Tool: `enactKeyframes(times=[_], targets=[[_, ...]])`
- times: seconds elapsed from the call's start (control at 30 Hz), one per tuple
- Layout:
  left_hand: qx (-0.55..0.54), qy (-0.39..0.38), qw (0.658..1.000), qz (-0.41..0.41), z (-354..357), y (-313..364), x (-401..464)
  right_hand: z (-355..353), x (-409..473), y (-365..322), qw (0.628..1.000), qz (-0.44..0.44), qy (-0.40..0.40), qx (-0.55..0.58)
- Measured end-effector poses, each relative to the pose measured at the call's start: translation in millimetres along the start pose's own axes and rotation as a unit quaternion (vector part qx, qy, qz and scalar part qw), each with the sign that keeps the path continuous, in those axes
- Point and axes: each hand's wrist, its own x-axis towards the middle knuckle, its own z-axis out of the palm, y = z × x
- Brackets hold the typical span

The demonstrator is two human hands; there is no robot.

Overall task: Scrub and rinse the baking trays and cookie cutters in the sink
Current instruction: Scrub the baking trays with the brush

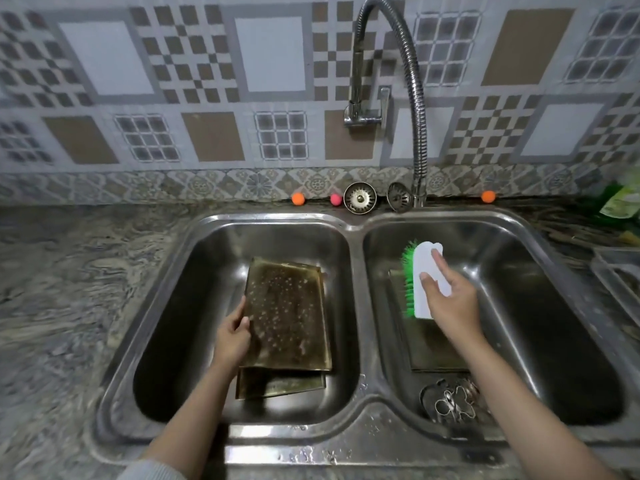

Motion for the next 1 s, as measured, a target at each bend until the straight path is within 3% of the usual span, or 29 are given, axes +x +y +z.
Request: enactKeyframes(times=[0.2, 0.33, 0.43, 0.53, 0.6, 0.67, 0.73, 0.83, 1.0], targets=[[0.017, 0.015, 0.996, -0.083, 12, -31, 22, -7, 6, 19, 0.999, 0.003, 0.009, -0.038], [0.117, 0.007, 0.987, -0.108, 18, -33, 28, -15, 7, 22, 0.999, 0.019, 0.021, -0.020], [0.139, 0.039, 0.989, -0.031, 41, 0, 20, -25, 10, 23, 0.998, 0.035, 0.039, -0.014], [0.081, 0.044, 0.986, 0.139, 86, 48, -3, -40, 12, 24, 0.997, 0.031, 0.070, -0.004], [0.055, 0.017, 0.971, 0.232, 124, 75, -23, -52, 12, 23, 0.997, 0.026, 0.079, 0.007], [0.041, -0.039, 0.966, 0.254, 165, 95, -42, -67, 12, 23, 0.996, 0.023, 0.089, 0.017], [0.060, -0.121, 0.969, 0.209, 205, 101, -53, -82, 11, 25, 0.995, 0.028, 0.098, 0.014], [0.186, -0.221, 0.950, 0.115, 257, 86, -55, -103, 14, 31, 0.994, 0.028, 0.100, 0.013], [0.330, -0.251, 0.910, 0.018, 301, 39, -44, -139, 27, 43, 0.992, 0.037, 0.120, 0.006]])
